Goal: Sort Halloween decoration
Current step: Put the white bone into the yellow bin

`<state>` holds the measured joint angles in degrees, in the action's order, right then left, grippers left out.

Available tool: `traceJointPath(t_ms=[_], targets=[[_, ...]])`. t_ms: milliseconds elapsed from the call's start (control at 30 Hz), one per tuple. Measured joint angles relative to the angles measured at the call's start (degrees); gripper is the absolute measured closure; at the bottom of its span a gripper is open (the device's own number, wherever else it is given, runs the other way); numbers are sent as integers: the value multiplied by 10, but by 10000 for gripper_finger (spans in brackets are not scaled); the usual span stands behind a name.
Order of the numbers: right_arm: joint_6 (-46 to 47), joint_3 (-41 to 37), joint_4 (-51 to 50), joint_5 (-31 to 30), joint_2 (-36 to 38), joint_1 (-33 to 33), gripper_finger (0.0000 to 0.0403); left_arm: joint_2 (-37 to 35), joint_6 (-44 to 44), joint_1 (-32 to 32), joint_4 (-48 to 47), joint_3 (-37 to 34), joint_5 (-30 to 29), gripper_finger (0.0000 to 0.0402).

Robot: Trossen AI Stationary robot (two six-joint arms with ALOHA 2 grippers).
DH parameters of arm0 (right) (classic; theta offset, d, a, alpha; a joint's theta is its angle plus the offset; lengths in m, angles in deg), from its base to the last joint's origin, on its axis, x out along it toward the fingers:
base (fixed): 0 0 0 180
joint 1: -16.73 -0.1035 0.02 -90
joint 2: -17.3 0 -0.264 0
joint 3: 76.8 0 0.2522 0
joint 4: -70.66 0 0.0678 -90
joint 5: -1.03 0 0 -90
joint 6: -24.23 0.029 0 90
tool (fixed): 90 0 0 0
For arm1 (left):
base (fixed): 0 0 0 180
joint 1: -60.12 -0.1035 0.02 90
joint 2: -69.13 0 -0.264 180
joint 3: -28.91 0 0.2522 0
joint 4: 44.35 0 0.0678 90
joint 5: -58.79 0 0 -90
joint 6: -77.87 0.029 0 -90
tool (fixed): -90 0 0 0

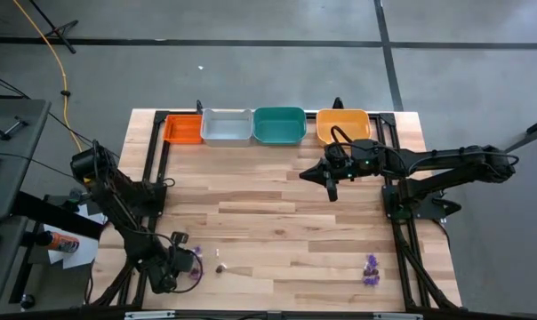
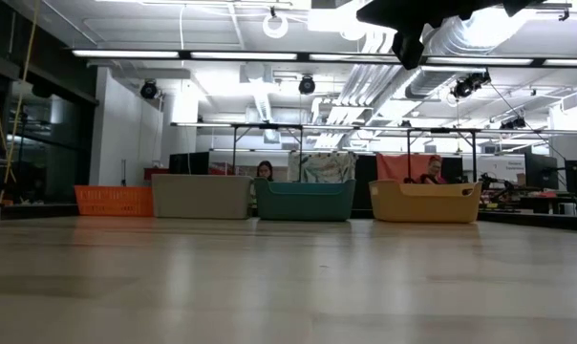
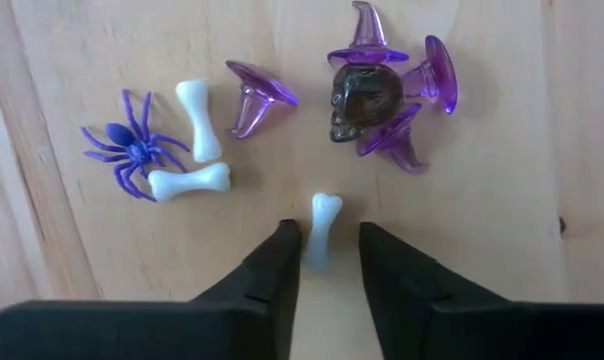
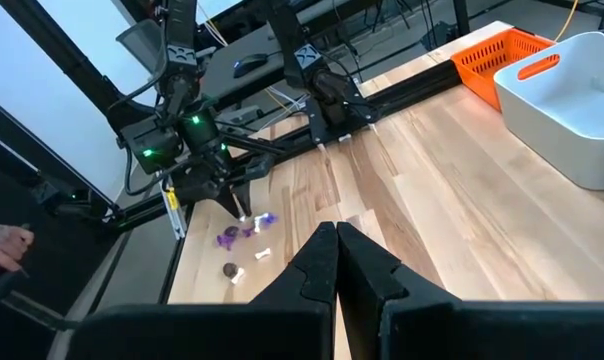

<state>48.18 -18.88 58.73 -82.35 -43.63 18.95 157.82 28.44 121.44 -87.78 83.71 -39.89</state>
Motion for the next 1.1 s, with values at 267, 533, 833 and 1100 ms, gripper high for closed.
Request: traceJointPath(t_ms=[267,533,833,1100], targets=[[0,0,-7,0,0,0,402,-2,-30,-24,-2,0,12,395],[0,0,-34,0,0,0,402,-57,-47,-40,-24,-2,35,400],[-21,0,-21,0,0,0,402,-237,-64,-74,-63,-2,-5,401],[-21,0,110,-2,0,0,402,-407,123,-251,-18,-2,-158,401]])
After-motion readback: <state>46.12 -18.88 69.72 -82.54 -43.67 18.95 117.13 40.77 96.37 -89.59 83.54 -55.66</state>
